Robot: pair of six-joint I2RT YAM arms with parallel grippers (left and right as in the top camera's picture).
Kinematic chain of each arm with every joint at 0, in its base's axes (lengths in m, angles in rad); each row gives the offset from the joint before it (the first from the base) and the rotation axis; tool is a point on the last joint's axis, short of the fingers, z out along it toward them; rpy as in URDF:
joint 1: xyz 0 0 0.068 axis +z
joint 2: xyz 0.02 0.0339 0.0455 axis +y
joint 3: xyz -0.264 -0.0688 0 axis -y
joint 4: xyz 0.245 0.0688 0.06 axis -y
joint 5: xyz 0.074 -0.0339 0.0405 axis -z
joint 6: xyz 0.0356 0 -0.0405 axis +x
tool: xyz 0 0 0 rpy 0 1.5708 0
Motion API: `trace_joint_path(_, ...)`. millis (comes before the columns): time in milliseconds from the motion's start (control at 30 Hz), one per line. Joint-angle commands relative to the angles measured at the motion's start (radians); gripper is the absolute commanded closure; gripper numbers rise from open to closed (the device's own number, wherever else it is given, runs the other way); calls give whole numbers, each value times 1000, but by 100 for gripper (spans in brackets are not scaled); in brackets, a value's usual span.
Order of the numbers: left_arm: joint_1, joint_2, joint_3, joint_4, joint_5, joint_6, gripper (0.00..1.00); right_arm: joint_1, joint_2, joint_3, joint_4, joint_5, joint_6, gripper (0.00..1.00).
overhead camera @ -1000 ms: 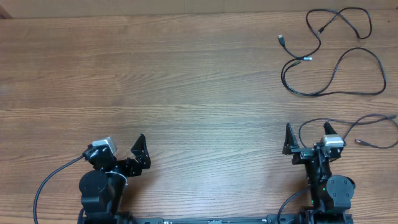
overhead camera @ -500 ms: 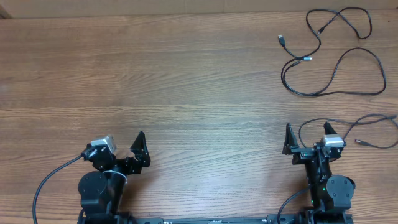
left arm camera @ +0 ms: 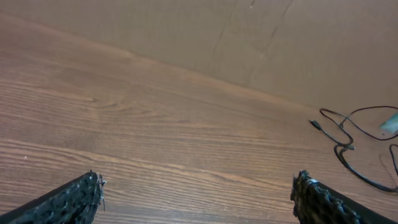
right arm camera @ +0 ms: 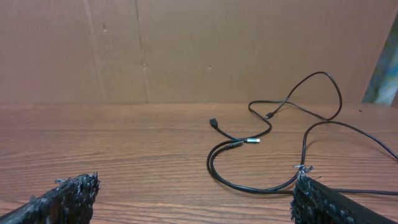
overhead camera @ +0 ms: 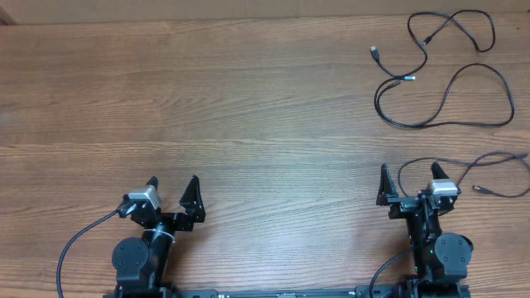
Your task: Untangle cables
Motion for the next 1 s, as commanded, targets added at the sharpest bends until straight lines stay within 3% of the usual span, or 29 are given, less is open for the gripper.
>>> trace_joint_path(0, 5, -14, -7, 8, 15, 40, 0, 0, -10, -10, 6, 5, 6, 0)
trace_joint_path(367, 5, -14, -59, 230, 21, 46, 0, 0, -10, -10, 6, 5, 5, 0)
trace_joint_path(567, 5, -14, -59, 360, 14, 201, 0, 0, -10, -10, 6, 5, 6, 0)
trace_joint_path(733, 5, -14, -59, 310, 3, 312, 0, 0, -10, -10, 6, 5, 6, 0)
trace_joint_path(967, 5, -14, -59, 231, -185, 211, 1, 0, -10, -10, 6, 5, 6, 0)
